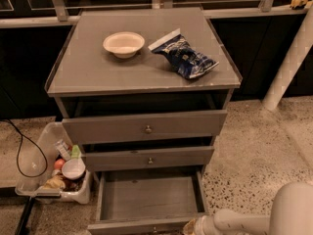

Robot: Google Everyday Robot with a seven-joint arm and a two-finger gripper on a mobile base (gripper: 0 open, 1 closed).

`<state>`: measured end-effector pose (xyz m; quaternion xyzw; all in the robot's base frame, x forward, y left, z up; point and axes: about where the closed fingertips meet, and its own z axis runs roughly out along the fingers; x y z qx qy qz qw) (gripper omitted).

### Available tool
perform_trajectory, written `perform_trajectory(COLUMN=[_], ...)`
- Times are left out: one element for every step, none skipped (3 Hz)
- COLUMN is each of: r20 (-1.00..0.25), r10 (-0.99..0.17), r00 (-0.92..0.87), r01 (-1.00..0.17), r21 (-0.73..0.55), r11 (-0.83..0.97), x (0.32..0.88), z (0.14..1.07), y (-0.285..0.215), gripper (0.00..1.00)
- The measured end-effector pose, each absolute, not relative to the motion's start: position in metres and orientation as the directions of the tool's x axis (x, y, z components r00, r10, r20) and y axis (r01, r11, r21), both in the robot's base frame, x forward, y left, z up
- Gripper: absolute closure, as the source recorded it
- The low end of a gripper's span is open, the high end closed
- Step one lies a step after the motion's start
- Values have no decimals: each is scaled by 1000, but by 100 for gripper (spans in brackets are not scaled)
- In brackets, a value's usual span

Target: Close bottom drawer

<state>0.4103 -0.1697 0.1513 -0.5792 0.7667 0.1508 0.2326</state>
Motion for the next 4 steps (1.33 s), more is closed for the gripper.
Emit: perform_trajectory(r20=[-576,-665,-665,-665], r10=[-790,-724,-724,-724], r00=[-210,-183,-183,-183], r01=[-960,-970,-970,-970], r21=[-29,2,2,2], r11=[277,243,243,243], x=[414,416,415,415], z=[158,176,176,176], y=[-165,-154,-154,-154], gripper=[100,81,89,86])
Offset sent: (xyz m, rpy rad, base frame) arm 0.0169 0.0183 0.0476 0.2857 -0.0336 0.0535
